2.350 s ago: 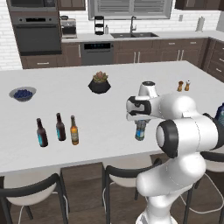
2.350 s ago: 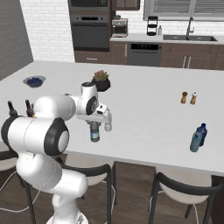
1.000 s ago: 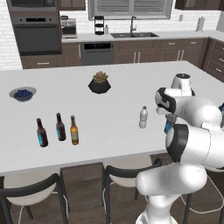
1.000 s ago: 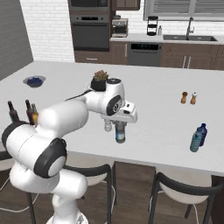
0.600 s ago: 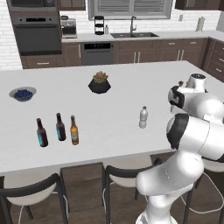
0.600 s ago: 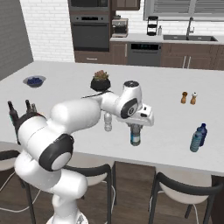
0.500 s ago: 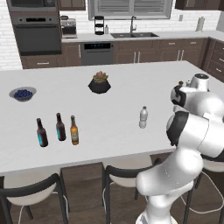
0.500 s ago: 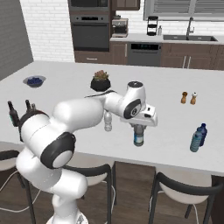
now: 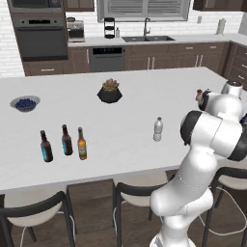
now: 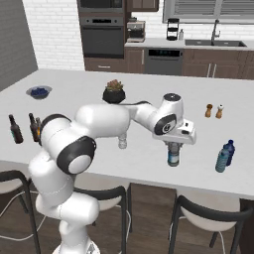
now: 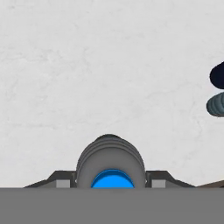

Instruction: Move the plastic bottles in the middle to the plastics group, and the glass bottles in the middle to the glass group.

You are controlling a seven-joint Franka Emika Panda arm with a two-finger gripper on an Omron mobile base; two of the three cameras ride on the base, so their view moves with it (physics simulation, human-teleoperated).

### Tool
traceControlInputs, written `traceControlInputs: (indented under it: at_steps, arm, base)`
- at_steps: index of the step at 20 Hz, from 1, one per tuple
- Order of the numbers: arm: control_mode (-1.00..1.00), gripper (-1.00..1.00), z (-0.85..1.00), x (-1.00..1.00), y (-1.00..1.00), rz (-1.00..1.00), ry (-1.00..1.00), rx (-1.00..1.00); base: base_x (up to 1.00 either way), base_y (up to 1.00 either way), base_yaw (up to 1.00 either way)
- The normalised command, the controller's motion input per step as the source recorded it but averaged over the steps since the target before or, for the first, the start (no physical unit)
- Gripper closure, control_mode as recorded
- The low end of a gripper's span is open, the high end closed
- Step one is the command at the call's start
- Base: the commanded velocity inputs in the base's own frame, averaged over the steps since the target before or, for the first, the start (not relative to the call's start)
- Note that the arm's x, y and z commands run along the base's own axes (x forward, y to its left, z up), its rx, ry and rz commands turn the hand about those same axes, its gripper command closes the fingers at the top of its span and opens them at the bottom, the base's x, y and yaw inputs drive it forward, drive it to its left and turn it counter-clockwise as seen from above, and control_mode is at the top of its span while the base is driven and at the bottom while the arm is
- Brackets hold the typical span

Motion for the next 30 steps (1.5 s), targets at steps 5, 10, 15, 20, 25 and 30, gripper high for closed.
traceControlInputs:
  at_steps: [5, 10, 15, 20, 25, 30]
  arm:
    - [-1.0, 1.0, 0.0, 0.29, -0.51, 0.0, 0.0, -0.05]
    - [-1.0, 1.0, 0.0, 0.26, -0.33, 0.0, 0.0, -0.04]
    - [-1.0, 1.0, 0.02, 0.26, -0.21, 0.0, 0.0, -0.03]
    - [-1.0, 1.0, 0.01, 0.02, -0.21, 0.0, 0.0, 0.0]
    - [-1.0, 1.0, -0.01, 0.0, -0.21, 0.0, 0.0, 0.0]
    - [-1.0, 1.0, -0.03, 0.0, -0.2, 0.0, 0.0, 0.0]
  base:
    - [0.0, 0.0, 0.0]
    - [0.0, 0.0, 0.0]
    - [0.0, 0.0, 0.0]
    - [0.0, 0.0, 0.0]
    - [0.0, 0.0, 0.0]
    - [0.0, 0.0, 0.0]
